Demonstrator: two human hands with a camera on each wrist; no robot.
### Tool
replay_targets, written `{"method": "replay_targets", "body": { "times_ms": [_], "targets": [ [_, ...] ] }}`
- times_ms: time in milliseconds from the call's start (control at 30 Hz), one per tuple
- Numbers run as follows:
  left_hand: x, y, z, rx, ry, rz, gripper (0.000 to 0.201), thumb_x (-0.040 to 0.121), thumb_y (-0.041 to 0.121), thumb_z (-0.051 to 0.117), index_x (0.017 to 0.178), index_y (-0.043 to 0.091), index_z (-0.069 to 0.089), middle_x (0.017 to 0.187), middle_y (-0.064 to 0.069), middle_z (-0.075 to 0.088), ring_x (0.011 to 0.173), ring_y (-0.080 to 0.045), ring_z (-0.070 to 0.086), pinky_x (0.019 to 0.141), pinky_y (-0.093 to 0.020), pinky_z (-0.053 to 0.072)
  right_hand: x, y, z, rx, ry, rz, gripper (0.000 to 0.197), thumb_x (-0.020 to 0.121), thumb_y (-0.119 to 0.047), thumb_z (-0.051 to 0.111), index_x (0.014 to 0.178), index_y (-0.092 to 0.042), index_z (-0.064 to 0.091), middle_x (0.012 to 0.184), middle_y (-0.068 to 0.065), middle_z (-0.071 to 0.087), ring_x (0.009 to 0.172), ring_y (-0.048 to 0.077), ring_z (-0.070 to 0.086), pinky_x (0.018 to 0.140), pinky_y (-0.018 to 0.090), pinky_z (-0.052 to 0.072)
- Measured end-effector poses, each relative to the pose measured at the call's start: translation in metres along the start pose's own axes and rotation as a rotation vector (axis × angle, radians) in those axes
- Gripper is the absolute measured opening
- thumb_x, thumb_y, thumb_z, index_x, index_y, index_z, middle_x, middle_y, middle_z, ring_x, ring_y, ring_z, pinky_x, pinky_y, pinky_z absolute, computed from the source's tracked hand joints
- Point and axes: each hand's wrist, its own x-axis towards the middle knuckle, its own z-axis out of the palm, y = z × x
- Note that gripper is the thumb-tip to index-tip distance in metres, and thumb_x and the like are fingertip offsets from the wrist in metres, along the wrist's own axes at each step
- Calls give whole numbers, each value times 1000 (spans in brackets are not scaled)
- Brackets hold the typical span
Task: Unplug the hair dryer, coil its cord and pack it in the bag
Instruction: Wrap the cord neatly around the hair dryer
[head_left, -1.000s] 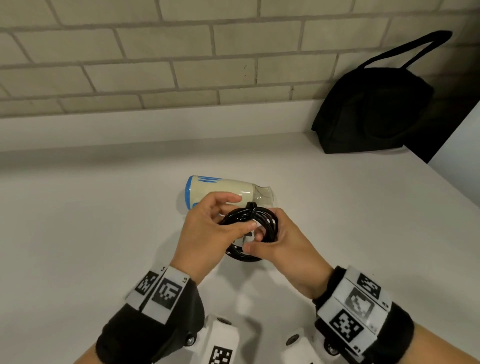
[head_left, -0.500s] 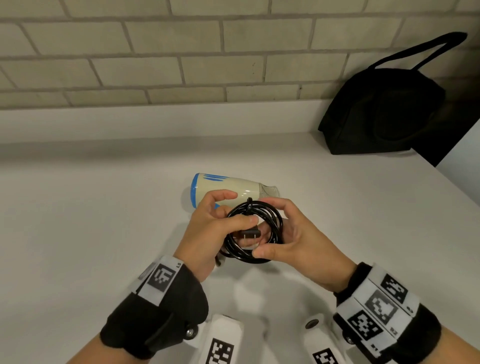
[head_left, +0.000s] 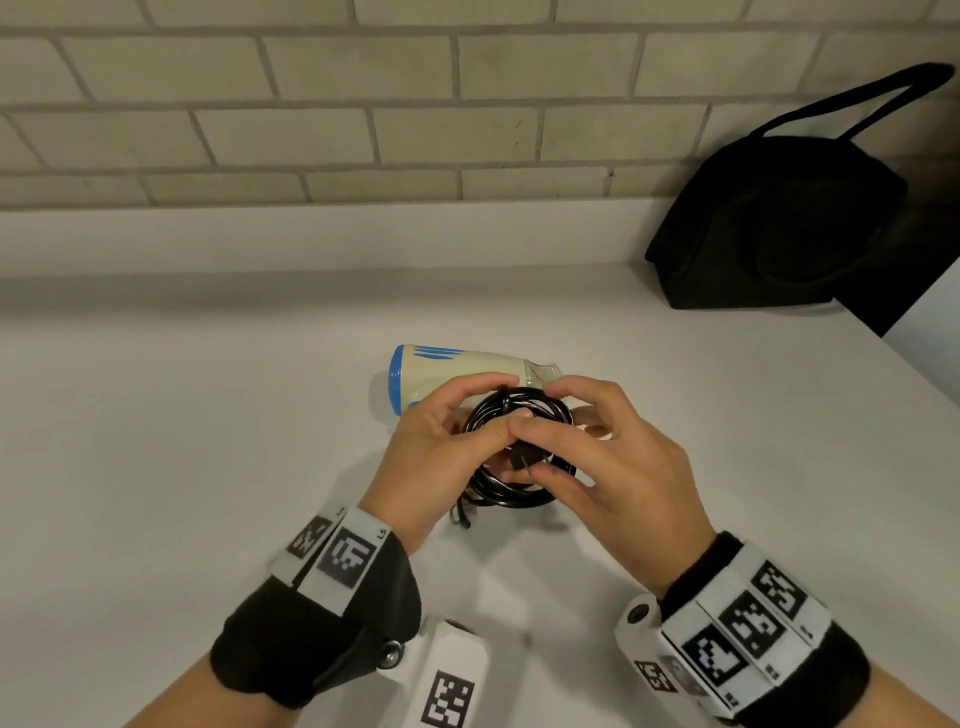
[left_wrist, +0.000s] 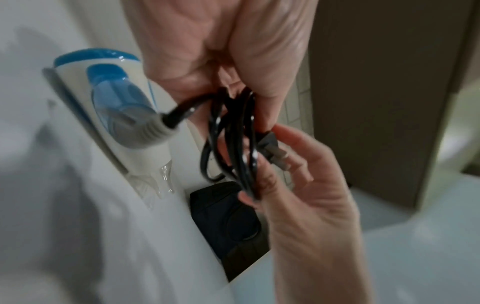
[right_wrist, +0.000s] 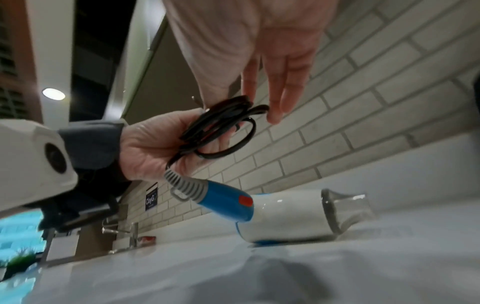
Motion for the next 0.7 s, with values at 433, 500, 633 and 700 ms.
{"method": "replay_targets", "body": {
  "times_ms": [433, 500, 633, 700],
  "targets": [
    [-3, -2, 6, 296, -54, 147, 15, 94, 22, 40, 105, 24, 50, 74, 5, 59, 65, 3, 56, 63, -5, 45, 5, 10, 5, -2, -53, -193, 15, 82, -15, 53, 95, -20, 57, 92, -1, 67, 84, 14, 53, 65, 26, 46],
    [-6, -7, 7, 216, -80, 110, 23, 92, 18, 45, 111, 31, 41, 82, 7, 61, 71, 8, 59, 67, -3, 45, 9, 12, 2, 68, -50, -113, 14, 81, -20, 53, 95, -22, 54, 88, -1, 65, 81, 11, 54, 62, 28, 48],
    [-15, -16, 10, 253, -70, 107, 49, 85, 10, 56, 112, 44, 34, 85, 12, 58, 71, 8, 58, 66, -8, 47, 11, 16, 2, 202, -66, 13, 26, 80, -33, 53, 95, -14, 61, 85, 1, 64, 73, 16, 62, 63, 31, 50],
    [-18, -17, 12, 300, -55, 130, 54, 85, 8, 55, 115, 46, 33, 81, 13, 56, 64, 7, 56, 59, -9, 45, 11, 17, 3, 249, -79, 65, 26, 79, -32, 57, 96, -14, 62, 87, 0, 65, 74, 13, 62, 68, 31, 50]
  ]
}}
